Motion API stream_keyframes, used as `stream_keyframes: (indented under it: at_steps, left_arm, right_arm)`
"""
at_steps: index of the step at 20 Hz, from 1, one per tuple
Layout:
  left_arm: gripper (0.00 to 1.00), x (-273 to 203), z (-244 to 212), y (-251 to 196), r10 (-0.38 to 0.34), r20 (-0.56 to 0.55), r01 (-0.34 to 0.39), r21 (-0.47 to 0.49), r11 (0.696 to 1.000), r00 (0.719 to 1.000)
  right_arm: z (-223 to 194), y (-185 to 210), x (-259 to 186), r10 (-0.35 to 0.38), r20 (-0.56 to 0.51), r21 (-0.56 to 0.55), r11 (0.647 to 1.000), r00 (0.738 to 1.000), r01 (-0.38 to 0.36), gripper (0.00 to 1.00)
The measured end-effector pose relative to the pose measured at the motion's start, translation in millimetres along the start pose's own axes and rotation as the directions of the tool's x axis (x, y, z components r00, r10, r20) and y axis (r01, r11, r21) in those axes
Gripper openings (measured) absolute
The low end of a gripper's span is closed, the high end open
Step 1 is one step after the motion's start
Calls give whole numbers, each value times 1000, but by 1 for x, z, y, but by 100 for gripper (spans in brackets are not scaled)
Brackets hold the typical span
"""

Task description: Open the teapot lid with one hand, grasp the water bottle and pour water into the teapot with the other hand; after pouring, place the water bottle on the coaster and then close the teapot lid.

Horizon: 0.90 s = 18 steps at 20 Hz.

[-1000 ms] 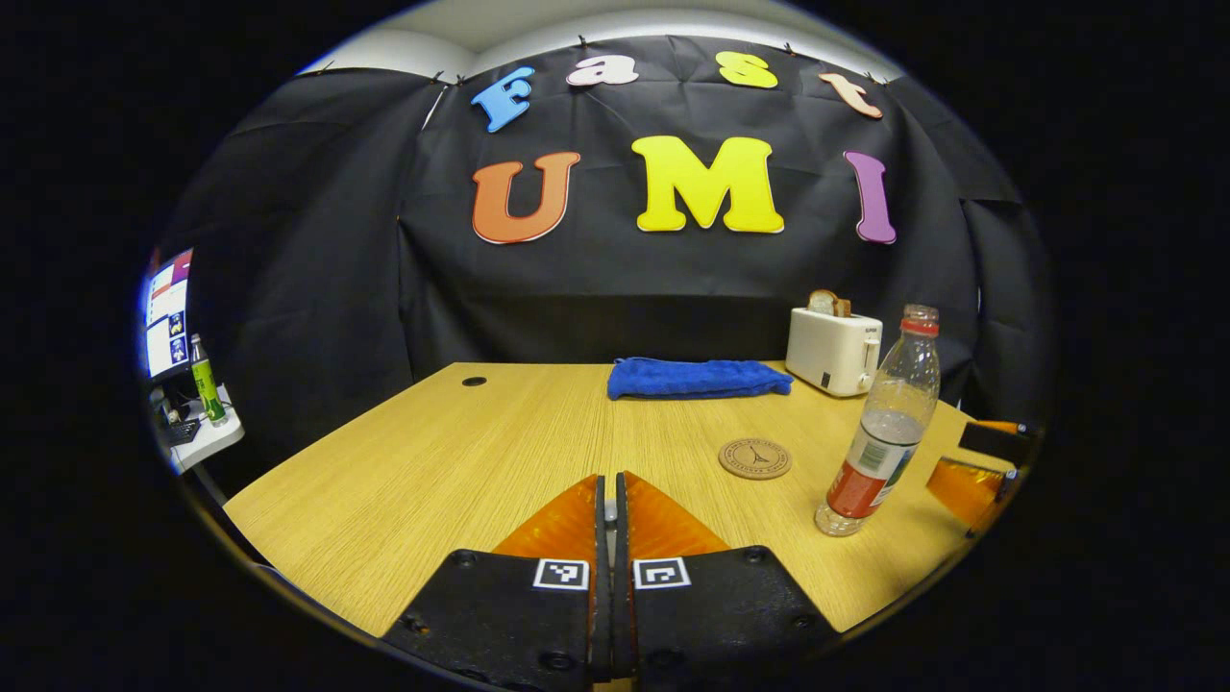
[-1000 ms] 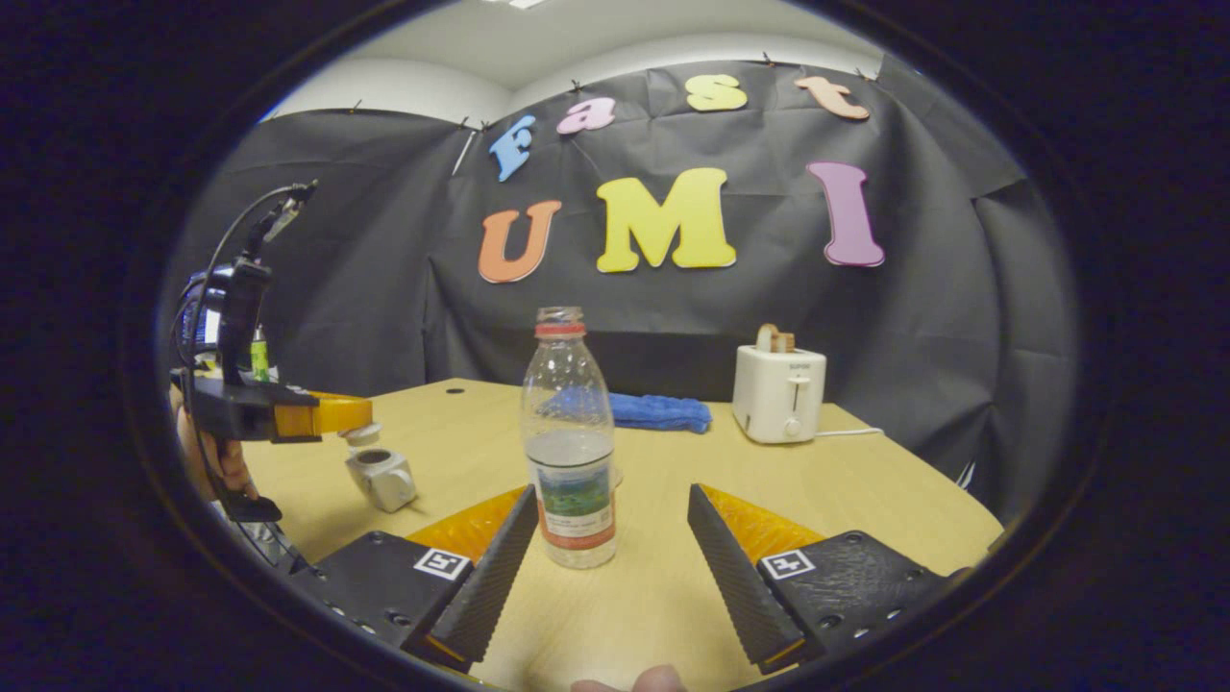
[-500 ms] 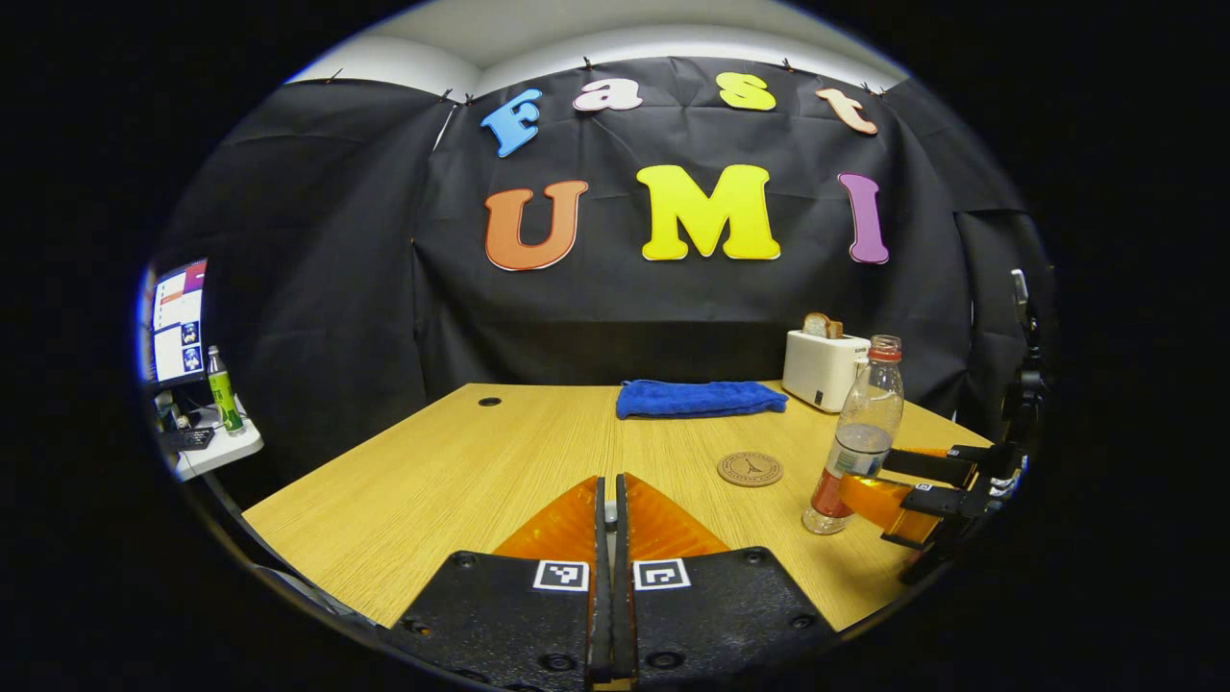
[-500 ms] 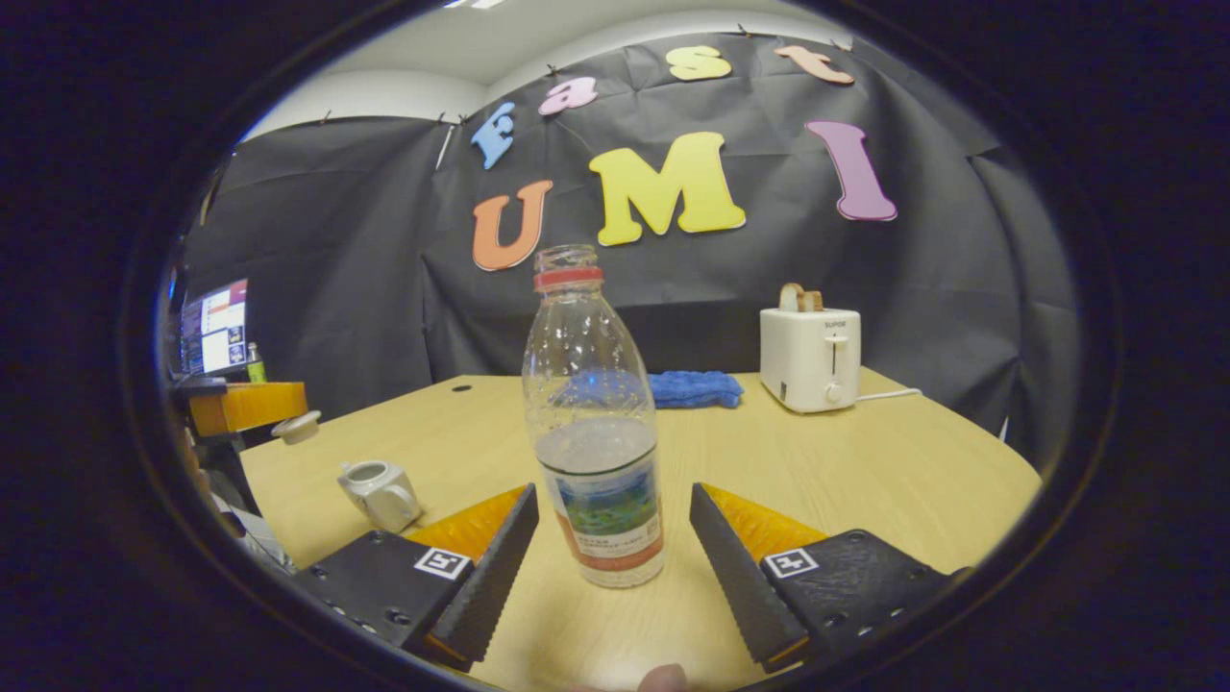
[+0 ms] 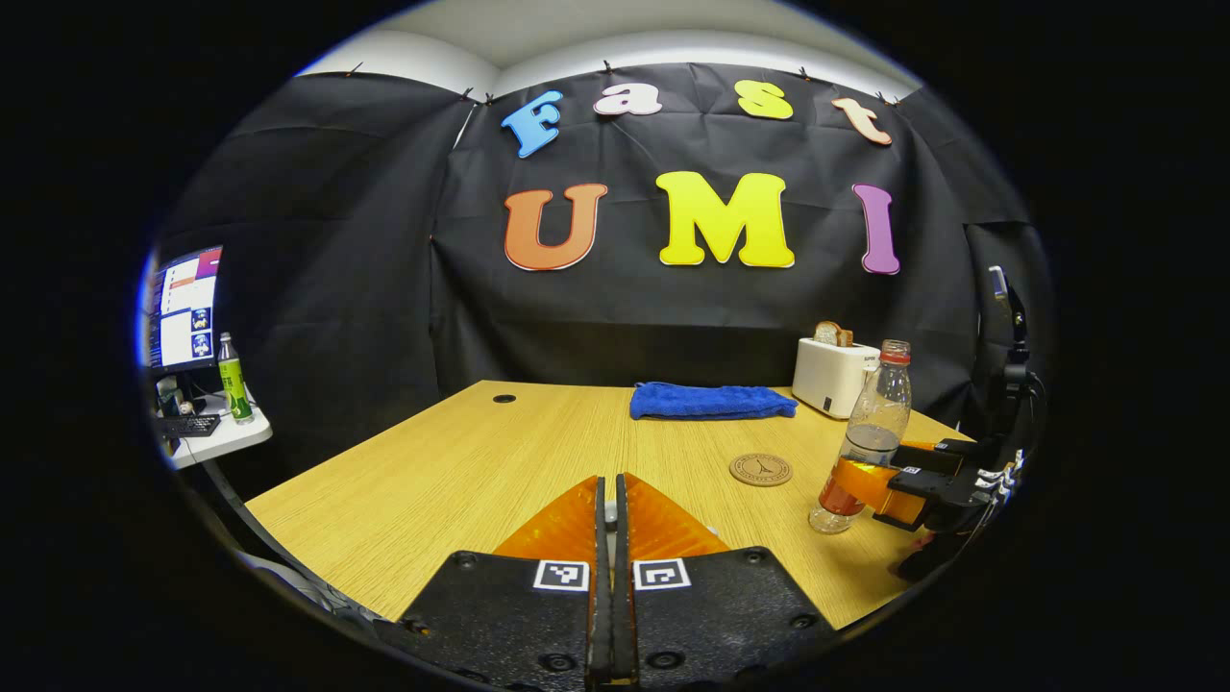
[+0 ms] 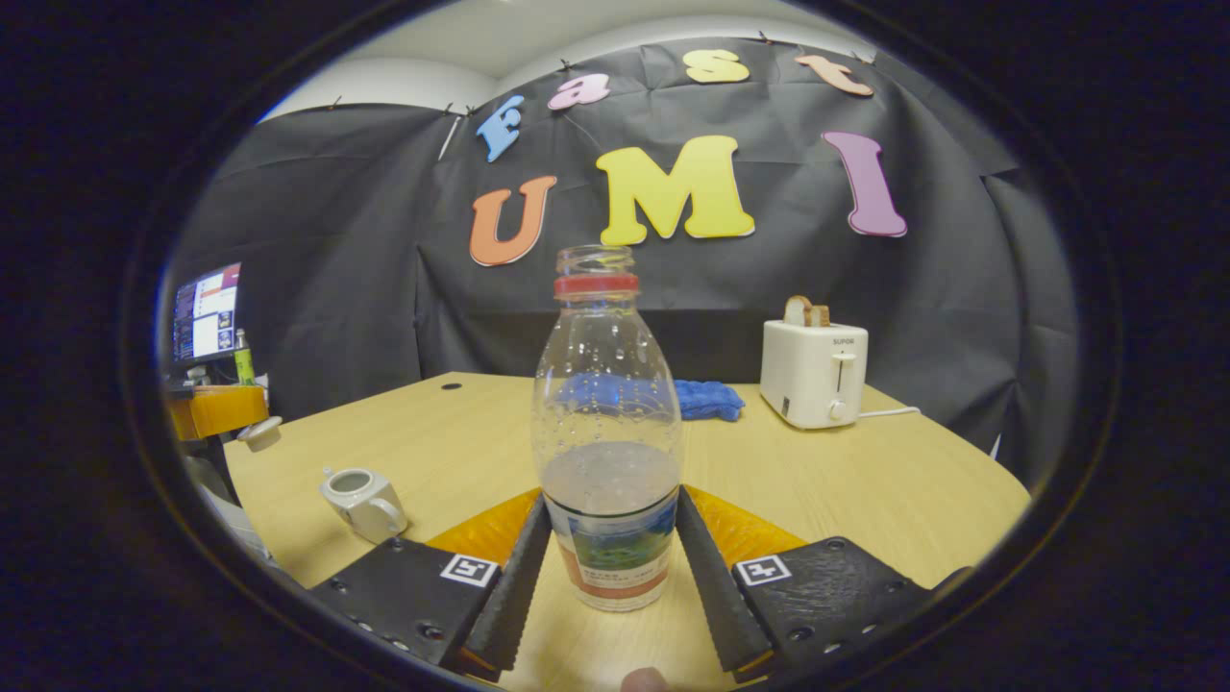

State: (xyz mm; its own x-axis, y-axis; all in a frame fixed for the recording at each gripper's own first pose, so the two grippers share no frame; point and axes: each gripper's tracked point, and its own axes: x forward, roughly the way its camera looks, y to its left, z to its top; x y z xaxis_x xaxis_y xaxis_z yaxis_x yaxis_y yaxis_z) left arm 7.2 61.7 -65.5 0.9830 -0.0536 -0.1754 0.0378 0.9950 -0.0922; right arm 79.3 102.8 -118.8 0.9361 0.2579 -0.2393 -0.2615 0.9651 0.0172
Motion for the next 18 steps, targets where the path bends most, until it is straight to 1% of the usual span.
stream_keyframes:
  at_steps: [2, 4, 6, 7, 8, 10, 11, 12, 14, 17, 18]
  left_arm:
    - [3, 0, 4, 10, 23, 12, -23, 2, 1000, 1000]
    - [3, -2, 7, 14, 25, 18, -24, -4, 1000, 1000]
    - [3, -4, 11, 16, 15, 31, -14, -14, 1000, 999]
    - [3, -4, 12, 18, 12, 32, -12, -9, 1000, 999]
    - [3, -3, 12, 22, 11, 29, -11, 3, 1000, 1000]
    - [3, -2, 12, 26, 14, 27, -15, 17, 1000, 1000]
    - [3, -2, 11, 28, 9, 24, -10, 17, 1000, 1000]
    - [3, -3, 10, 29, 5, 22, -5, 16, 1000, 1000]
    - [3, -1, 13, 32, -10, 34, 9, 25, 1000, 999]
    - [3, 4, 9, 42, -12, 36, 10, 42, 999, 999]
    - [3, 4, 8, 45, -15, 37, 14, 36, 999, 999]
  right_arm:
    - [12, 5, -5, 7, 26, -57, 998, 1000, -6, 72]
    - [22, 19, -6, 34, 36, -126, 992, 999, -30, 73]
    - [20, 32, -2, 82, -9, -244, 966, 997, -82, 72]
    - [17, 39, -1, 91, -36, -321, 942, 995, -98, 73]
    - [14, 41, 1, 89, -59, -405, 908, 994, -105, 73]
    - [14, 46, 4, 81, -75, -552, 827, 994, -109, 73]
    - [12, 52, 6, 88, -79, -605, 787, 993, -118, 73]
    - [11, 53, 7, 80, -79, -654, 748, 994, -112, 73]
    - [13, 56, 13, 61, -69, -741, 665, 996, -92, 73]
    - [9, 59, 22, 37, -70, -820, 566, 997, -79, 74]
    - [10, 60, 23, 25, -57, -851, 521, 998, -61, 74]
